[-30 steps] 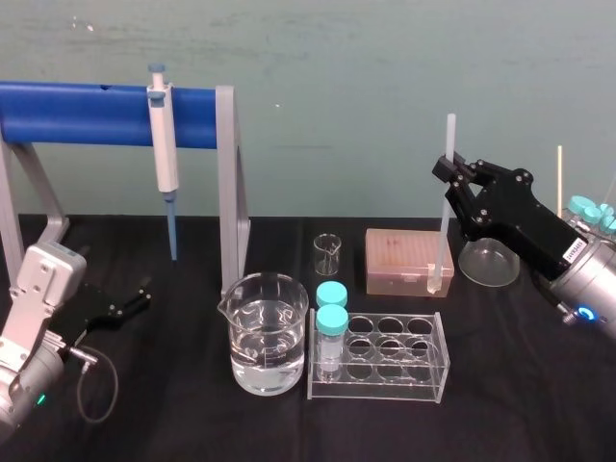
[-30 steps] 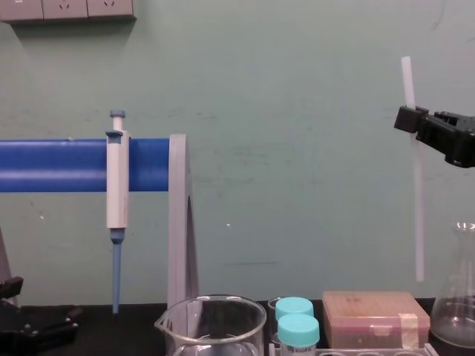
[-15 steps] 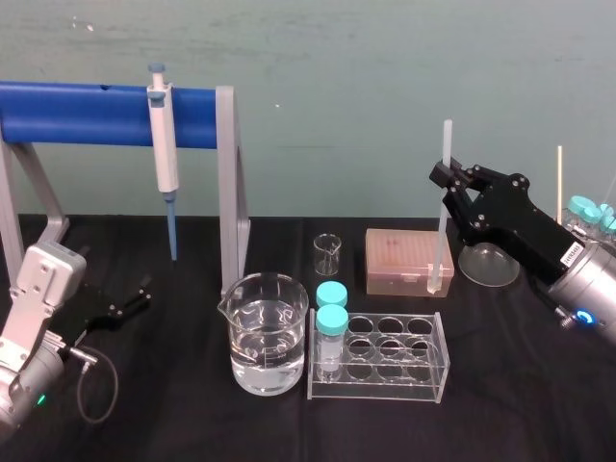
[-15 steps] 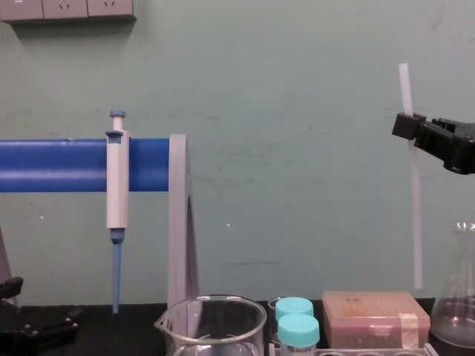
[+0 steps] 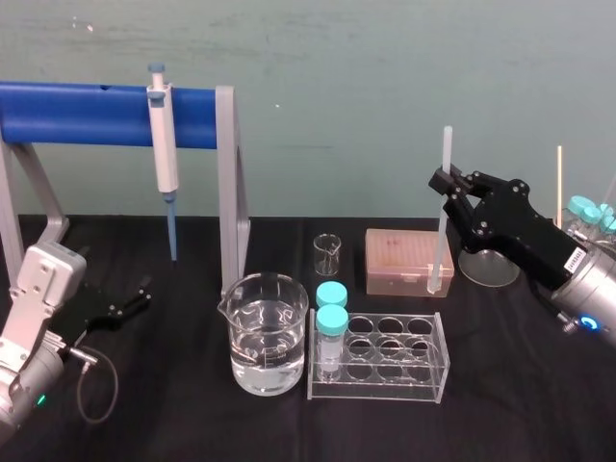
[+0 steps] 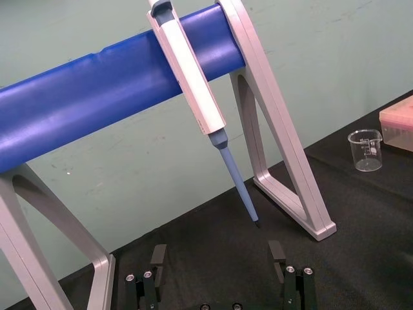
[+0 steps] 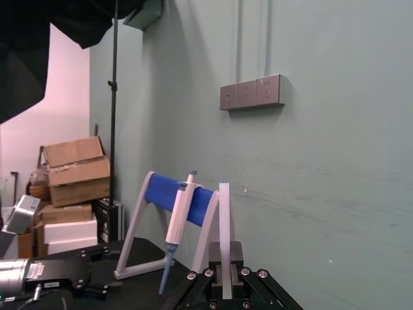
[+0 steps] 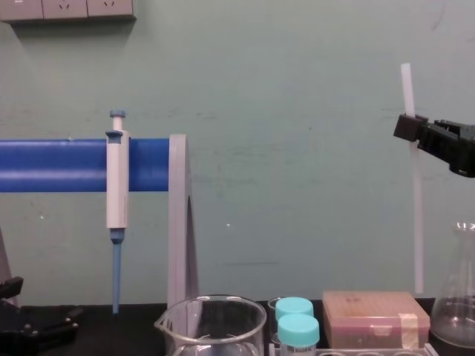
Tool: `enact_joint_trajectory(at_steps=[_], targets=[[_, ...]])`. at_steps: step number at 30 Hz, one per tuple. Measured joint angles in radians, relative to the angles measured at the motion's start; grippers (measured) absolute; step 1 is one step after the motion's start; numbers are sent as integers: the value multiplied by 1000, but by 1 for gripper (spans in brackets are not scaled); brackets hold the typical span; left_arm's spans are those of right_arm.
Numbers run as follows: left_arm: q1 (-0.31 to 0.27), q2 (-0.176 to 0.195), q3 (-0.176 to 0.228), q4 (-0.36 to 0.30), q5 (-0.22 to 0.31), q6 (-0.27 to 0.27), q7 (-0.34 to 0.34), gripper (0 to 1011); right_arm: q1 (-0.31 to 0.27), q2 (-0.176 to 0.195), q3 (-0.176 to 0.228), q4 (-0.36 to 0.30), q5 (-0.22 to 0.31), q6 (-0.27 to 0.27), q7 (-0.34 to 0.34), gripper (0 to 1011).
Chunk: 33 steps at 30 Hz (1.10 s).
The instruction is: Pick up the stirring rod with one hand, then place it down.
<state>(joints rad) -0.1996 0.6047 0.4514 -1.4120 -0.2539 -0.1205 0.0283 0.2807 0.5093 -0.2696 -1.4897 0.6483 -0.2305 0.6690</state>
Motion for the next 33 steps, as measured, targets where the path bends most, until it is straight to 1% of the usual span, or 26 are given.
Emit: enact_joint_trajectory(at_steps=[3, 7, 9, 10, 15, 18, 22, 26, 33], targets=[[0, 0, 0, 0, 0, 0, 0, 1000, 0, 6, -5, 2, 13, 1, 20, 69], [0, 0, 0, 0, 0, 0, 0, 1000, -8, 20, -16, 6, 40, 7, 62, 69], [0, 0, 0, 0, 0, 0, 0, 1000, -17, 31, -24, 10, 53, 8, 87, 69], [0, 0, 0, 0, 0, 0, 0, 1000, -27, 45, -35, 17, 60, 4, 111, 69], [0, 0, 0, 0, 0, 0, 0, 1000, -37, 56, -48, 39, 66, -12, 136, 69], [0, 0, 0, 0, 0, 0, 0, 1000, -37, 55, -52, 55, 67, -28, 147, 69], [0, 0, 0, 0, 0, 0, 0, 1000, -26, 47, -59, 91, 63, -65, 164, 69], [0, 0, 0, 0, 0, 0, 0, 1000, -9, 29, -64, 136, 66, -99, 192, 69], [0, 0, 0, 0, 0, 0, 0, 1000, 17, 3, -79, 201, 65, -124, 220, 69]])
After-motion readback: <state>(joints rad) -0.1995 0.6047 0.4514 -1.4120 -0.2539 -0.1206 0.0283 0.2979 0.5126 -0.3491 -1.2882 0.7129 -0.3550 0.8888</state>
